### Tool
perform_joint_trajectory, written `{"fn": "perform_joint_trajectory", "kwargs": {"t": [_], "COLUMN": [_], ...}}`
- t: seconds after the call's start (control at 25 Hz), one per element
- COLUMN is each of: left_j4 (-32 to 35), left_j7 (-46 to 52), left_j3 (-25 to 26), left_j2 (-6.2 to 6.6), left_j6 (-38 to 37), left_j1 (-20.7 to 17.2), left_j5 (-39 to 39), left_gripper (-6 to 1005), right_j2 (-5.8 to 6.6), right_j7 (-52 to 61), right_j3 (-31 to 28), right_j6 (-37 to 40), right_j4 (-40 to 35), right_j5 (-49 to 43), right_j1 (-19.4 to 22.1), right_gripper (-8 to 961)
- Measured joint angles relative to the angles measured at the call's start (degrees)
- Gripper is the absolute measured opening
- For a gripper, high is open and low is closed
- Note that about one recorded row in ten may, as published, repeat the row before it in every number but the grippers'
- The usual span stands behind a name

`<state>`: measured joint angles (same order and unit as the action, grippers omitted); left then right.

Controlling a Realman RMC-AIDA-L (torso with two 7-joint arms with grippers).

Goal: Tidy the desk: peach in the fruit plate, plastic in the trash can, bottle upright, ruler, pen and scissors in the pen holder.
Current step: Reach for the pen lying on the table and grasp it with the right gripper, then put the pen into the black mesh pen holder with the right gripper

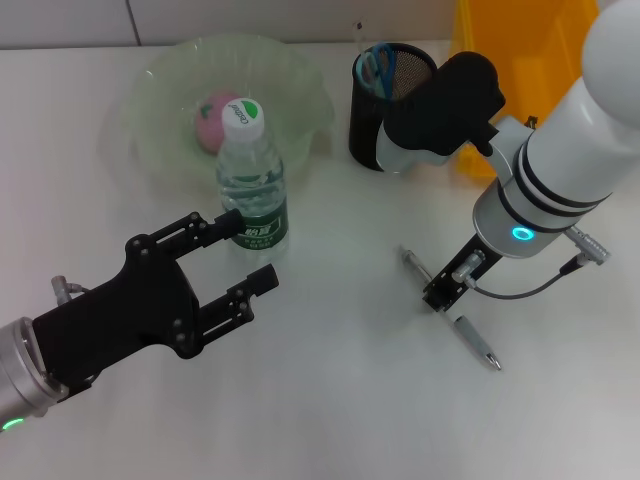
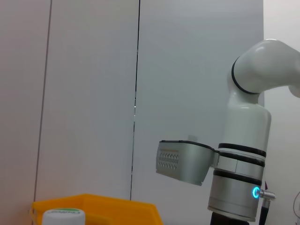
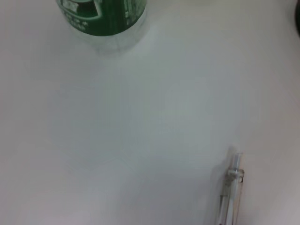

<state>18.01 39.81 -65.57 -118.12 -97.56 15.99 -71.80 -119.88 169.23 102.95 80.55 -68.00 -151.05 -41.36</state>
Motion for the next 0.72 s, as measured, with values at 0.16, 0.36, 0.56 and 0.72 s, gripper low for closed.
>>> {"fn": "perform_joint_trajectory", "kwargs": {"t": [0.16,0.36,0.56,0.72], "left_j4": [0.0,0.0,0.0,0.4], "left_j7": [0.0,0.0,0.0,0.0], "left_j3": [0.0,0.0,0.0,0.0], "left_j2": [0.00,0.00,0.00,0.03], "left_j6": [0.0,0.0,-0.1,-0.2], "left_j1": [0.0,0.0,0.0,-0.5], "left_j5": [0.0,0.0,0.0,0.0], "left_gripper": [661,661,662,662], "right_j2": [0.00,0.00,0.01,0.00], "right_j7": [0.0,0.0,-0.2,-0.3], "right_j3": [0.2,0.5,0.7,0.7], "right_j6": [-0.3,-0.3,-0.4,-0.4], "right_j4": [0.5,0.3,0.0,-0.7], "right_j5": [0.0,0.0,-0.1,0.0], "right_j1": [-0.1,-0.1,0.2,0.7], "right_gripper": [271,253,193,135]}}
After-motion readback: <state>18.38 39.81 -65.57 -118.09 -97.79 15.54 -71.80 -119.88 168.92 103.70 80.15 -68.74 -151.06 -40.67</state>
